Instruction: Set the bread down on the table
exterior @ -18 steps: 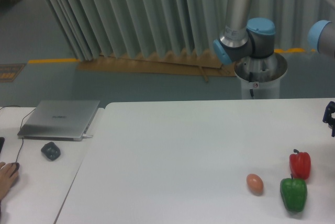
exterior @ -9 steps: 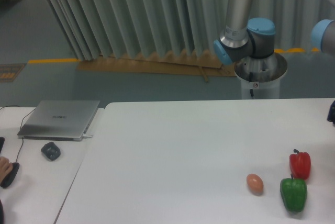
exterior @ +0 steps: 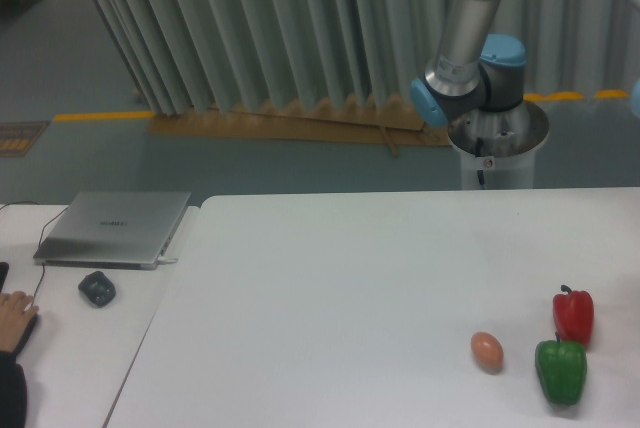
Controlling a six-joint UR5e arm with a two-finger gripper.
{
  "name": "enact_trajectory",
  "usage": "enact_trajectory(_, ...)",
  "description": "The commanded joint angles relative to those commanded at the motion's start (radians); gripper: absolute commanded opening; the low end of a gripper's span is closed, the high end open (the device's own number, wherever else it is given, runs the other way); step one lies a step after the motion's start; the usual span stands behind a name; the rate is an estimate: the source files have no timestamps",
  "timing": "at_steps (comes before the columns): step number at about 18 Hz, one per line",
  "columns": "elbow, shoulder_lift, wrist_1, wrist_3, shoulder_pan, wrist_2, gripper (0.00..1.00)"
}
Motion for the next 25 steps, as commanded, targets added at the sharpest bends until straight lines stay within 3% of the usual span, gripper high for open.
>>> enact_trajectory(2, -0.003, 0.075, -0.009, -0.026, 0.035, -0.018, 1.00)
enact_trajectory(4, 0.000, 0.094, -0.037, -0.028, 0.043, -0.038, 1.00)
enact_trajectory(8, 0.014, 0.025, -0.009, -0.017, 0.072, -0.051, 1.00)
enact_trajectory(13, 0.034, -0.003, -0.006, -0.019, 0.063, -0.051, 1.00)
enact_trajectory(20, 0.083, -0.089, 0.063, -0.045, 0.062, -0.051, 1.00)
enact_trajectory(25, 0.083, -0.112, 0.064, -0.091, 0.048, -0.048, 1.00)
